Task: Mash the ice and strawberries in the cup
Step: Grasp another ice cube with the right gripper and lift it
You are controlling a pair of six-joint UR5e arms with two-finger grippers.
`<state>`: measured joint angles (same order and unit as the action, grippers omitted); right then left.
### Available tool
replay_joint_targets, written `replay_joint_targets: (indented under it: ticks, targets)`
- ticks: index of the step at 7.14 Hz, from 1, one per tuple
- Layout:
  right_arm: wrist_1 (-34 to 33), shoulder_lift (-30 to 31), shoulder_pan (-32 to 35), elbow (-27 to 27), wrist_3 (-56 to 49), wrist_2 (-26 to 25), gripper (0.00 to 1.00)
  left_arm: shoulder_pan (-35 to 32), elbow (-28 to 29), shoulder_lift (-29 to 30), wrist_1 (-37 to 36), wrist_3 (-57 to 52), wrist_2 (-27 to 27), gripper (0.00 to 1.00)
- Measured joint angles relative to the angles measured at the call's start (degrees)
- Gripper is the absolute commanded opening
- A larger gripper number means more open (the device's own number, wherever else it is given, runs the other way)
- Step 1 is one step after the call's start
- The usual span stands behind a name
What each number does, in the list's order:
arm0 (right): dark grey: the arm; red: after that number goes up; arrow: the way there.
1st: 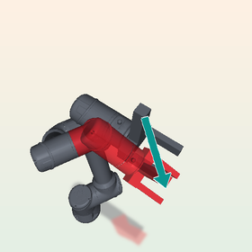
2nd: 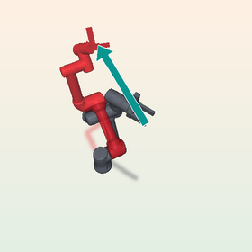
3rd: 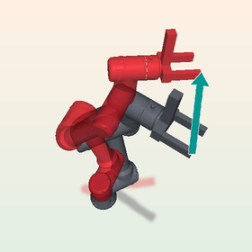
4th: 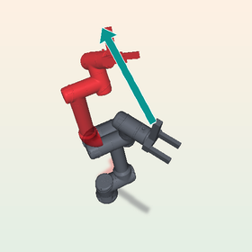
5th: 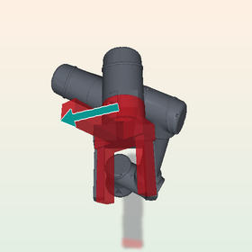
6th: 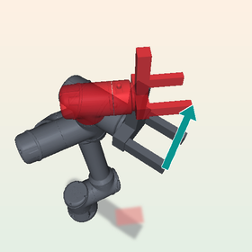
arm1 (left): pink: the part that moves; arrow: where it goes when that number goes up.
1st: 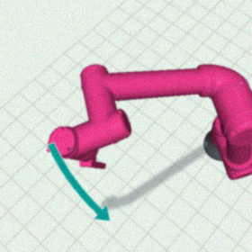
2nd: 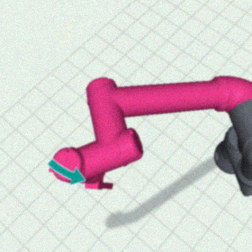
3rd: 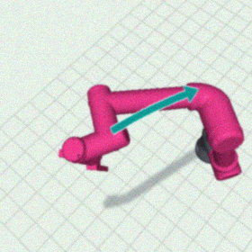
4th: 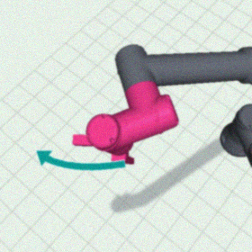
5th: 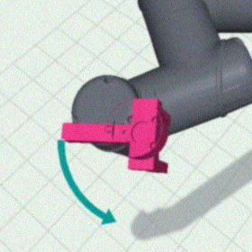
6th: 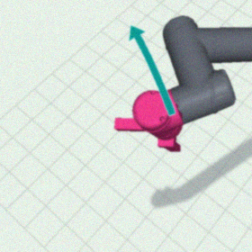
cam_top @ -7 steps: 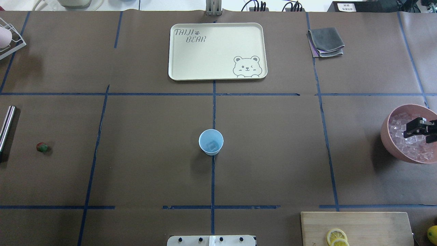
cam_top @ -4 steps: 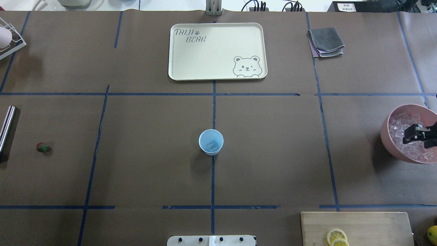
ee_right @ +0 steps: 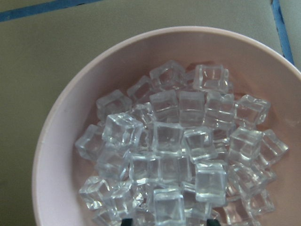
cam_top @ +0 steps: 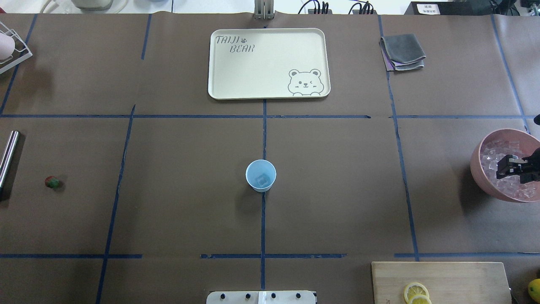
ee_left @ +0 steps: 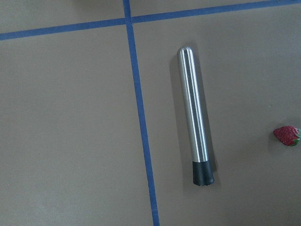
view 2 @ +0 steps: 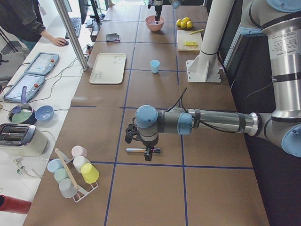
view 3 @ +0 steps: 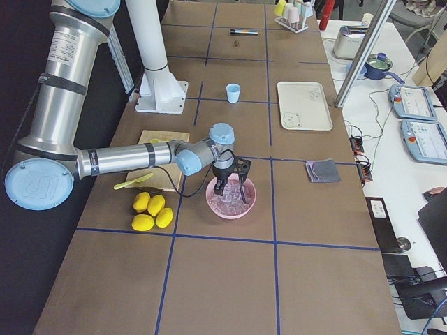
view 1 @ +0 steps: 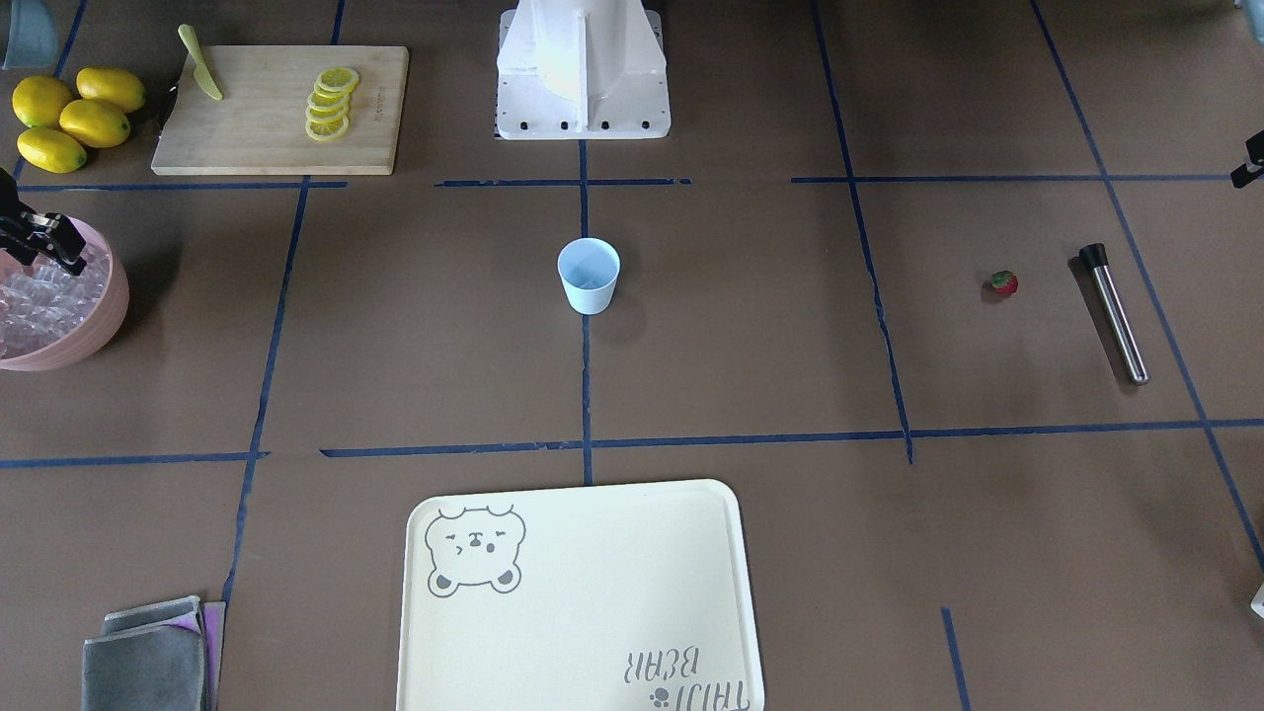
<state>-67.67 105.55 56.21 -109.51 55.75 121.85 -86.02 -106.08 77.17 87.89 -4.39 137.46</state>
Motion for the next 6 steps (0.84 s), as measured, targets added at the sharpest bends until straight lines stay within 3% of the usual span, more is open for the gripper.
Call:
replay_joint_targets:
  ticks: [2, 3, 6]
  targets:
    - [0.0, -0.4, 0.0, 0.8, -0.8, 0.0, 0.57, 0.0, 0.0, 0.0, 0.0, 0.0, 0.0, 1.00]
    - [0.0, -0.5, 0.0, 1.0, -1.1, -0.1, 0.51, 0.1, 0.0, 0.0, 0.0, 0.0, 0.0, 1.00]
    - [0.0, -0.5, 0.0, 0.9, -1.4, -0.1, 0.06, 0.1, 0.0, 0.0, 0.0, 0.0, 1.2, 1.00]
